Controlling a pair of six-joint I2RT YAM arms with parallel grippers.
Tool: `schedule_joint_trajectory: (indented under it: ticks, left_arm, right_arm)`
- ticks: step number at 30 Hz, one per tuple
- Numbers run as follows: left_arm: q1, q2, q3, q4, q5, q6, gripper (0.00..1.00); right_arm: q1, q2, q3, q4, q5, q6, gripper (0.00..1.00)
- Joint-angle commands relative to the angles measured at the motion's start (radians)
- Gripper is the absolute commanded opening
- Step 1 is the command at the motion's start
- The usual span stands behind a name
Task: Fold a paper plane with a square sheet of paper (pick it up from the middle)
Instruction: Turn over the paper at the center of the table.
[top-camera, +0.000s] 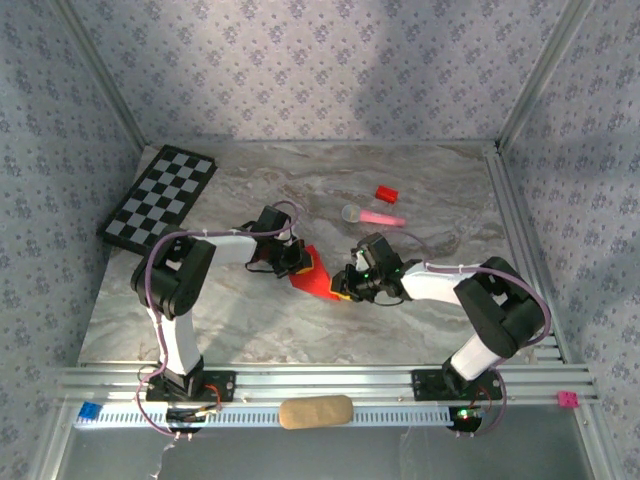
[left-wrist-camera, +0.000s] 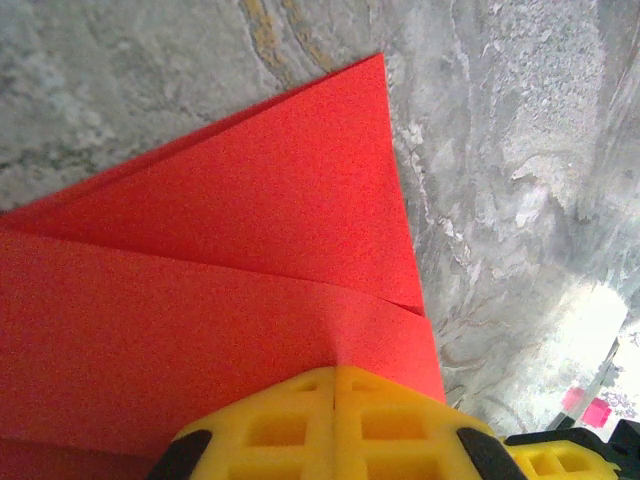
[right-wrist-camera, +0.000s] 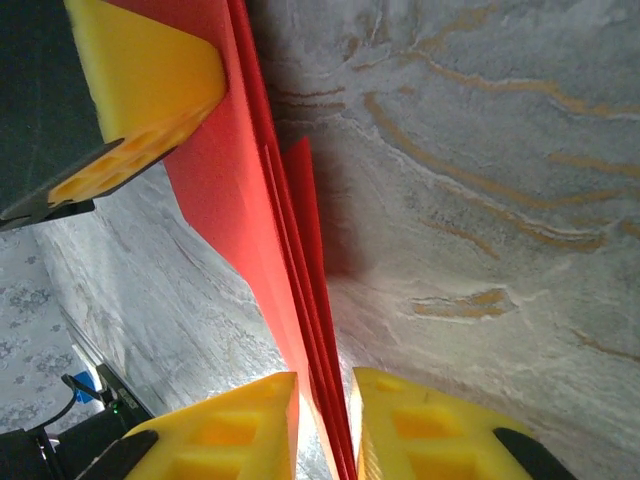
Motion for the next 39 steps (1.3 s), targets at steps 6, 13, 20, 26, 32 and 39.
schedule_joint_trajectory:
  ticks: [6, 13, 20, 26, 32, 39]
  left_arm:
    - [0.009, 0.004, -0.021, -0.009, -0.006, -0.031, 0.06]
    - [0.001, -0.109, -0.012, 0.035, 0.023, -0.045, 0.20]
    - [-0.007, -0.296, 0.022, -0.060, -0.084, 0.030, 0.44]
    - [-0.006, -0.454, -0.051, -0.070, -0.210, 0.032, 0.50]
    - [-0.005, -0.587, -0.125, -0.072, -0.280, 0.029, 0.48]
    - [0.019, -0.709, -0.168, -0.157, -0.348, 0.056, 0.51]
  right_arm:
    - [-0.017, 0.012, -0.016, 0.023, -0.048, -0.045, 0.12]
    - [-0.027, -0.044, -0.022, -0.032, -0.056, -0.107, 0.03]
    - [-0.025, -0.232, 0.059, -0.386, 0.126, -0.297, 0.02]
    - [0.031, -0.406, 0.184, -0.695, 0.410, -0.430, 0.01]
    - [0.159, -0.470, 0.290, -0.924, 0.730, -0.447, 0.00]
    - [0.338, -0.407, 0.401, -1.155, 1.128, -0.339, 0.00]
